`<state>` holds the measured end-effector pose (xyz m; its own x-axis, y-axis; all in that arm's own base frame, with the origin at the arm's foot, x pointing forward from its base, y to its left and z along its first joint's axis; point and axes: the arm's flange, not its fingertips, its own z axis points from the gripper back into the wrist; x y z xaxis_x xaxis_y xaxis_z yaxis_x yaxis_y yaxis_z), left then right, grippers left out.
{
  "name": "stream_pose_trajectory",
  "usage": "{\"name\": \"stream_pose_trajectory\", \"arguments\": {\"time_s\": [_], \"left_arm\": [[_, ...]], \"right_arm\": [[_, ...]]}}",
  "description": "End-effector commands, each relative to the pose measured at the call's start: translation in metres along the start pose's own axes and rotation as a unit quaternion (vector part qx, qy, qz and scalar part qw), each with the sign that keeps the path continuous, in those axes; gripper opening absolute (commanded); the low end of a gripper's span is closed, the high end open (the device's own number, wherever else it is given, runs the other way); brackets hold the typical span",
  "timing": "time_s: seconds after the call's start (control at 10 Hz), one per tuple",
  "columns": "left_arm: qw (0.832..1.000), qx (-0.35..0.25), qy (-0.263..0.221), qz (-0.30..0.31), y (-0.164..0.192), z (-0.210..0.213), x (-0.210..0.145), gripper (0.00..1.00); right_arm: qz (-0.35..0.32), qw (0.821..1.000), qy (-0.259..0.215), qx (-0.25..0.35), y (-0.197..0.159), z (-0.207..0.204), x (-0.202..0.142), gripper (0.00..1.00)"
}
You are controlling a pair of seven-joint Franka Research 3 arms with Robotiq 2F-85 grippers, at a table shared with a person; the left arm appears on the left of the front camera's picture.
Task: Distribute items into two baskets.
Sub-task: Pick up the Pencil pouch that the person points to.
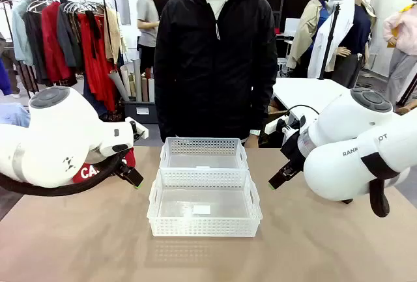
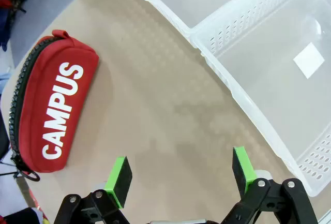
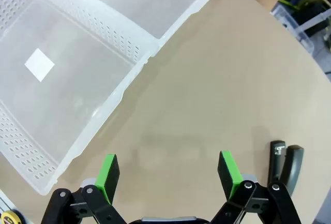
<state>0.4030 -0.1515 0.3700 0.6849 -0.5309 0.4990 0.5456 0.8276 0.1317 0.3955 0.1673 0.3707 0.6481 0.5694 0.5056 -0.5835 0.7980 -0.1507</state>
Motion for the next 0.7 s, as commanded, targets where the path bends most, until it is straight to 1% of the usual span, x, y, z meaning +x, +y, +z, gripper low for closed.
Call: {"name": "stream_pose_trajectory", "arguments": {"time_s": [0.0, 0.6], "left_arm": [[1.0, 0.0, 0.0, 0.0, 0.0, 0.0001, 0.0001, 1.0], [1.0, 0.0, 0.0, 0.0, 0.0, 0.0001, 0.0001, 1.0]], "right_arm": [[0.0, 1.0, 0.0, 0.0, 0.0, 0.0, 0.0, 1.0], [0.0, 1.0, 0.0, 0.0, 0.0, 0.0, 0.0, 1.0]]}}
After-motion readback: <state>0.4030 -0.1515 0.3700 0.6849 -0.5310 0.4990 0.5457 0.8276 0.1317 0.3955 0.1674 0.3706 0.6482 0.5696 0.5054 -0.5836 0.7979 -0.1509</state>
